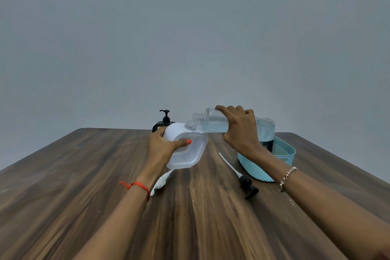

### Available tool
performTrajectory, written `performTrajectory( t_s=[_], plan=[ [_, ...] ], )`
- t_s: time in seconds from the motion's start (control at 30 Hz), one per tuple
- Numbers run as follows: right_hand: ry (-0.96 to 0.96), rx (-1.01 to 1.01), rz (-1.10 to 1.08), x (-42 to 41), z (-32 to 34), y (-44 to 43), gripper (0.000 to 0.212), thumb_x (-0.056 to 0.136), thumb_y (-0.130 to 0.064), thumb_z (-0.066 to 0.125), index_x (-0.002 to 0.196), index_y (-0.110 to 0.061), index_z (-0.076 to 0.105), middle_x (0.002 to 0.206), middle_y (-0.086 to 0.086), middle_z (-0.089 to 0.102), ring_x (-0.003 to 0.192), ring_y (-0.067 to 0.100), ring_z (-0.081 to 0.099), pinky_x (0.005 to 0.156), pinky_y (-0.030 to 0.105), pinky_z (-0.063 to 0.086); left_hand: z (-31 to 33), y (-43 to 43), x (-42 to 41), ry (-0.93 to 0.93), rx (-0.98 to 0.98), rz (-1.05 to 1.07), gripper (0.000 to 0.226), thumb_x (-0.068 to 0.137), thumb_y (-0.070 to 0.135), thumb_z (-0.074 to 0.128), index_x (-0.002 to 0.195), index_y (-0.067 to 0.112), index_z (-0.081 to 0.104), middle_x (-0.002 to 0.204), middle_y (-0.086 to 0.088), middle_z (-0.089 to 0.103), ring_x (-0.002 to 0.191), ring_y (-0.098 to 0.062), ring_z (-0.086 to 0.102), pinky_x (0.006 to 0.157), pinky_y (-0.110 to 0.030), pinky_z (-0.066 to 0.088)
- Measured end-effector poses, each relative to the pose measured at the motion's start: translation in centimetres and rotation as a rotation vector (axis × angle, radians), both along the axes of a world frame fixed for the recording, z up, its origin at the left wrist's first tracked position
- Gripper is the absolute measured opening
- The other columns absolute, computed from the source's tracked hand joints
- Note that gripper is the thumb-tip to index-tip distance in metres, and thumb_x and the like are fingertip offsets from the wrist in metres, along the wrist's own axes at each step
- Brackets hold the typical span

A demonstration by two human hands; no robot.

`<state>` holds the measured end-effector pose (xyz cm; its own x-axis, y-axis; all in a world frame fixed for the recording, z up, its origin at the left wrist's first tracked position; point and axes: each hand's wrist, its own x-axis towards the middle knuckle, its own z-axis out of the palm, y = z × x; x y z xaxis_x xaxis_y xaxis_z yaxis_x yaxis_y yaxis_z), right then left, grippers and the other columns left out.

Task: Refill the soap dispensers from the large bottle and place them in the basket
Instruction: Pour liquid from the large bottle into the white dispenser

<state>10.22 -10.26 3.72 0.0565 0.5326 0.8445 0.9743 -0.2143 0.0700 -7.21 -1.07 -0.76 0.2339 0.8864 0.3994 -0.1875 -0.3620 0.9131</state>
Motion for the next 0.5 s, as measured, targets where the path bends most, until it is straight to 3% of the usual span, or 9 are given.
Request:
performTrajectory(
  t_s=[0.27, 0.5],
  plan=[
    [-0.039, 0.002, -0.007, 0.04, -0.07, -0.2, 0.063, 0.056, 0.007, 0.061, 0.116, -0.015, 0.06, 0.088, 0.006, 0.067, 0.078, 0.029, 0.056, 0.073, 0.038, 0.033, -0.38, -0.17, 0.1, -0.003, 0.003, 0.004, 0.044, 0.052, 0.007, 0.089, 0.076, 0.033, 0.062, 0.077, 0.01, 0.065, 0.057, 0.005, 0.062, 0.044, -0.007, 0.044],
    [-0.036, -0.002, -0.005, 0.07, -0.17, -0.22, 0.063, 0.056, 0.007, 0.061, 0.116, -0.015, 0.06, 0.089, 0.006, 0.067, 0.079, 0.03, 0.055, 0.074, 0.038, 0.034, -0.7, 0.17, 0.25, 0.004, -0.014, 0.012, 0.043, 0.051, 0.01, 0.09, 0.08, 0.028, 0.064, 0.078, 0.007, 0.068, 0.066, -0.005, 0.063, 0.046, -0.009, 0.046]
  ],
)
